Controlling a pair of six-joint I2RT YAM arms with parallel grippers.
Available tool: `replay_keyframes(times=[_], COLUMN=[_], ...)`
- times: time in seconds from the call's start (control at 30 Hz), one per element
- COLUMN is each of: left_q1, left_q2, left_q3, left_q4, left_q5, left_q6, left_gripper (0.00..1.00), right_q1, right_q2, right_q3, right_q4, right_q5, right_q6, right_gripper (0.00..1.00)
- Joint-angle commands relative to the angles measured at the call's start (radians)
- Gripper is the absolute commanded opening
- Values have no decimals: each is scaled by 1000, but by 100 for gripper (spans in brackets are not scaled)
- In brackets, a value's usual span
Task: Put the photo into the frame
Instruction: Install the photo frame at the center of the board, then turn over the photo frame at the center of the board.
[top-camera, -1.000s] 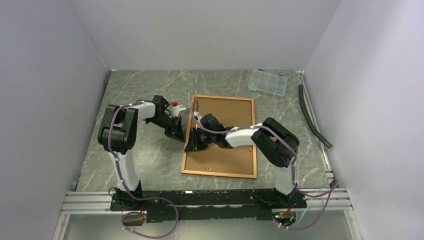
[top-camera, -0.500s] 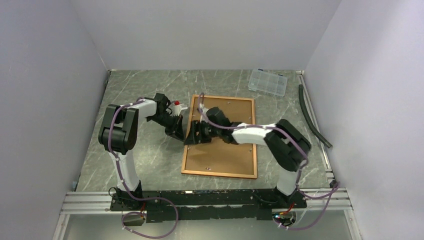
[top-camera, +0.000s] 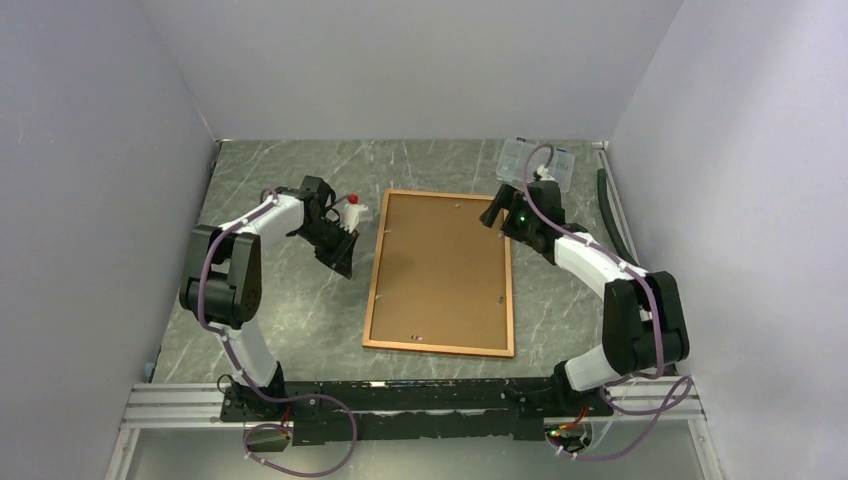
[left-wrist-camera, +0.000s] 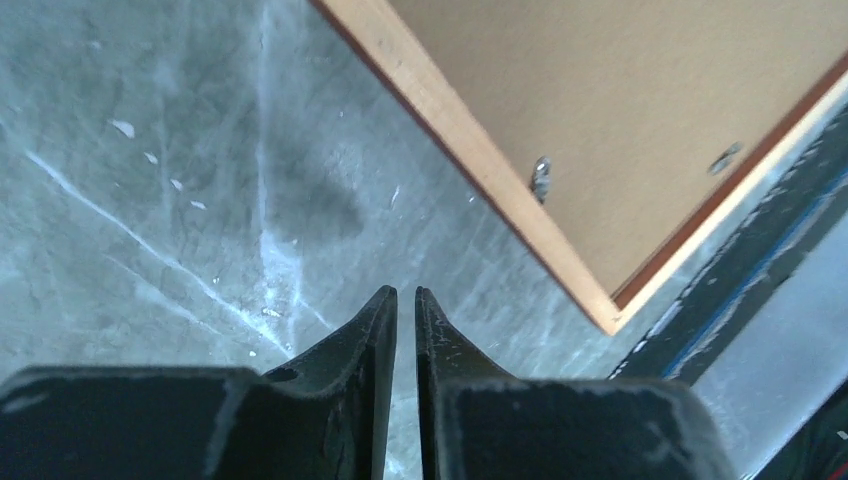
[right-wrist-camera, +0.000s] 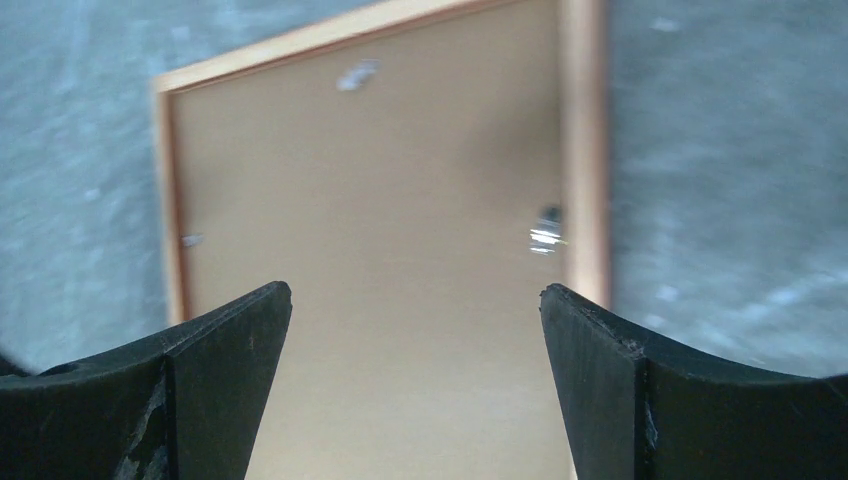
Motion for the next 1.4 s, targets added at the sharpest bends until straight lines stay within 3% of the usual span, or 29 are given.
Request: replay_keyframes(times=[0.0,0.23,0.5,0.7,0.93,1.17,1.37], left_q1=[-54,-169,-248,-319,-421,-423,-266], left_q2=[-44,-45,-48,-79,-98,-130,-164], left_q3=[-48,-133,-169,-177,-165,-57,169], left_q4=[29,100,118,77,-18,-211,-355], left_q5=[-153,-251,-255,-241,-188,-193,-178], left_q6=[115,142,140,142,139,171,227], left_gripper=[19,19,19,19,20,30,42], right_q1=[-71,-107,-61,70,206,141,101], right_q2=[35,204,377,523,750,636,347], right_q3=[-20,23,160,378,790,851,584], right_q4=[-22,64,117,61,-148,-282,-316], right_q5=[102,-31,-221,-292,-356,-136,-71], right_q6=[-36,-5,43,47,-20,-73,-67], right_gripper=[100,100,100,100,100,100,100])
